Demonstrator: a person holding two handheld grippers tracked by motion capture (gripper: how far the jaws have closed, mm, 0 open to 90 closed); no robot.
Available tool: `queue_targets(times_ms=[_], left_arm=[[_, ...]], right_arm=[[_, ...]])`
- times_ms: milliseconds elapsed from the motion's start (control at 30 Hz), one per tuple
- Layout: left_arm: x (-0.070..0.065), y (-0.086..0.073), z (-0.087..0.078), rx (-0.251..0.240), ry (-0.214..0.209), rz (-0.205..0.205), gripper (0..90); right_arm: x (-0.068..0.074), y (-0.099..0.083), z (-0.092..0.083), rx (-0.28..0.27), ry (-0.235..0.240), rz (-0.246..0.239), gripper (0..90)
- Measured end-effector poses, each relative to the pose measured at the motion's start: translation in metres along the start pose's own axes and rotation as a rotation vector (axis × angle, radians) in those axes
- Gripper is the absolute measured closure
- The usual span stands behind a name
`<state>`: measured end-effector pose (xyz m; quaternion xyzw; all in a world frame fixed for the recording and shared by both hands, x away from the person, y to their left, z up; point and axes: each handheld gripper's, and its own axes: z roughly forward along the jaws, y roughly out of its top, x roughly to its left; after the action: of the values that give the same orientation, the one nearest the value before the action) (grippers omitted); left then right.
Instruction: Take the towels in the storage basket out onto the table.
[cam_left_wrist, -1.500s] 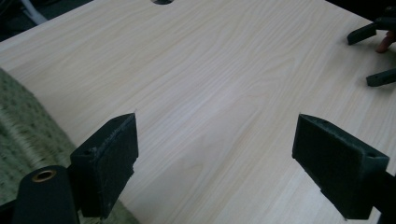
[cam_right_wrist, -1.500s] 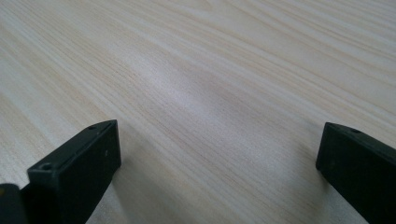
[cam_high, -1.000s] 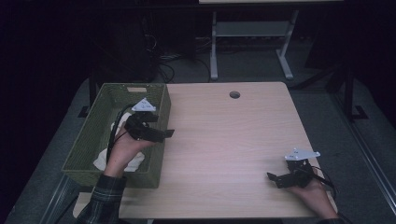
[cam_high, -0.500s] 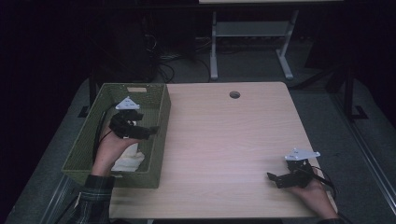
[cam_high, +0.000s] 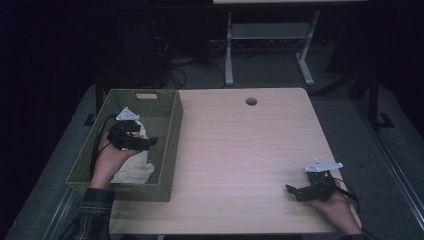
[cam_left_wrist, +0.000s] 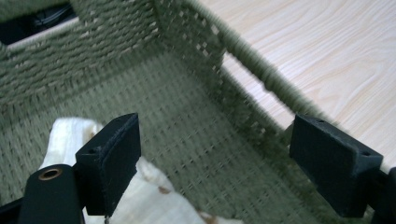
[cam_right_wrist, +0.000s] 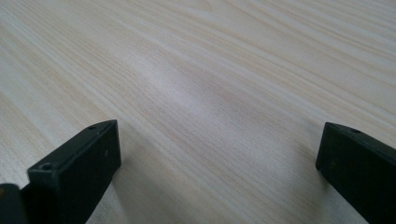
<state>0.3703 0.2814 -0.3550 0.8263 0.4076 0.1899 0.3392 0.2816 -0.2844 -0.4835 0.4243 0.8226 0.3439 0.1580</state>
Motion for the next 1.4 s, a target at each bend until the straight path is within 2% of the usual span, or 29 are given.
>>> queue_targets(times_ms=[200, 400, 467, 700, 1067, 1300, 1400], left_arm=[[0.01, -0.013, 0.007, 0.028, 0.015, -0.008, 19.3], [0.018, -0.023, 0.021, 0.098, 0.041, 0.011, 22.0], [0.021, -0.025, 0.025, 0.099, 0.027, -0.009, 22.7], [0.03, -0.03, 0.033, 0.16, 0.04, -0.03, 23.3], [0.035, -0.038, 0.052, 0.313, 0.055, -0.026, 23.4], [0.04, -0.042, 0.058, 0.368, 0.06, -0.061, 23.8], [0.04, -0.045, 0.062, 0.406, 0.061, -0.064, 23.9]], right_arm=[[0.0, 0.0, 0.0, 0.0, 0.0, 0.0, 0.0], [0.0, 0.0, 0.0, 0.0, 0.0, -0.001, 0.0], [0.0, 0.0, 0.0, 0.0, 0.0, 0.0, 0.0], [0.0, 0.0, 0.0, 0.0, 0.0, -0.001, 0.0], [0.0, 0.0, 0.0, 0.0, 0.0, -0.001, 0.0], [0.0, 0.0, 0.0, 0.0, -0.001, 0.0, 0.0], [0.0, 0.0, 0.0, 0.0, -0.001, -0.001, 0.0]])
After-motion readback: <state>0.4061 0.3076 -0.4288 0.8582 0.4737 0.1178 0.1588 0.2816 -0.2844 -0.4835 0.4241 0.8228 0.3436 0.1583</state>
